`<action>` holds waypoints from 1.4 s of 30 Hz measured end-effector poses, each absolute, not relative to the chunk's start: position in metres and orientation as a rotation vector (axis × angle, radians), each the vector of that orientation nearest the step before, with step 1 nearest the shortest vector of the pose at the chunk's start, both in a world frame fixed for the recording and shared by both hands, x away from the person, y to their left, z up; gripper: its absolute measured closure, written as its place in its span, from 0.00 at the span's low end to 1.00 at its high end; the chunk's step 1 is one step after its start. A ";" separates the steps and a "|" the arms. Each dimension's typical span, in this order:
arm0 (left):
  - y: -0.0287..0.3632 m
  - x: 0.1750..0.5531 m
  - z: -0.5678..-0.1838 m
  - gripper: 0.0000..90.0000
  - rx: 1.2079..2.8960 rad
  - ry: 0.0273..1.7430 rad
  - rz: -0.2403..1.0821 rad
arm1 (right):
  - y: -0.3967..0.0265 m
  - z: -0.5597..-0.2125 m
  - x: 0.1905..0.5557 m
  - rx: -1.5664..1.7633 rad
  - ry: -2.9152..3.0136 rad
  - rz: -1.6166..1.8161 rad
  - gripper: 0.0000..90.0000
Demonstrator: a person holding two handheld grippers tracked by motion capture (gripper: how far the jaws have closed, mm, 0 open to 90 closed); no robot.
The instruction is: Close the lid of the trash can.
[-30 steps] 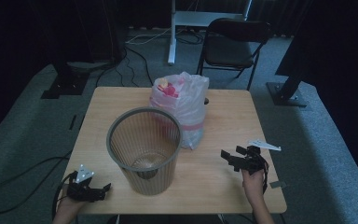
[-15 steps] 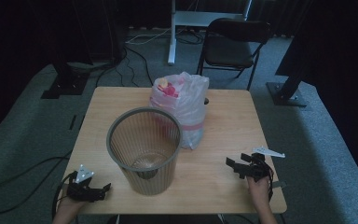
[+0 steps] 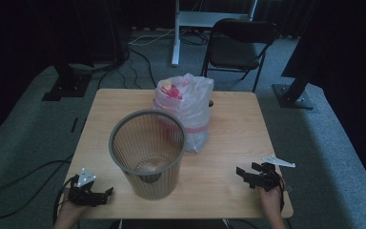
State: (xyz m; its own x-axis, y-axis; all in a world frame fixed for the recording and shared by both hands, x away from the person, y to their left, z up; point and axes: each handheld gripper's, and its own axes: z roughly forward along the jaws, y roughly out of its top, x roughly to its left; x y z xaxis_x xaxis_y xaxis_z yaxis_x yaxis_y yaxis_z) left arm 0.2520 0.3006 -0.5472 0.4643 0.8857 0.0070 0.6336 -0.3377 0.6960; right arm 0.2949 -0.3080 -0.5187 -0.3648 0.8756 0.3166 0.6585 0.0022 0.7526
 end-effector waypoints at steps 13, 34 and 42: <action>0.301 0.252 -0.547 0.02 2.094 1.256 0.520 | -0.323 -0.535 0.280 1.598 2.000 1.167 0.14; 0.300 0.252 -0.547 0.02 2.099 1.257 0.523 | -0.348 -0.547 0.249 1.648 1.909 1.169 0.14; 0.300 0.252 -0.547 0.02 2.100 1.256 0.522 | -0.346 -0.551 0.250 1.643 1.926 1.151 0.14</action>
State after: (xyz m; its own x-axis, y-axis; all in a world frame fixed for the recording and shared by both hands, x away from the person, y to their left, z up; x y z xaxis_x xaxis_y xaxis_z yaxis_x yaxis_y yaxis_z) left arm 0.2524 0.3002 -0.5468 0.4671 0.8840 0.0160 0.6352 -0.3482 0.6894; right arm 0.2497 -0.3460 -0.5506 -0.2597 0.9382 0.2288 0.6461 -0.0073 0.7632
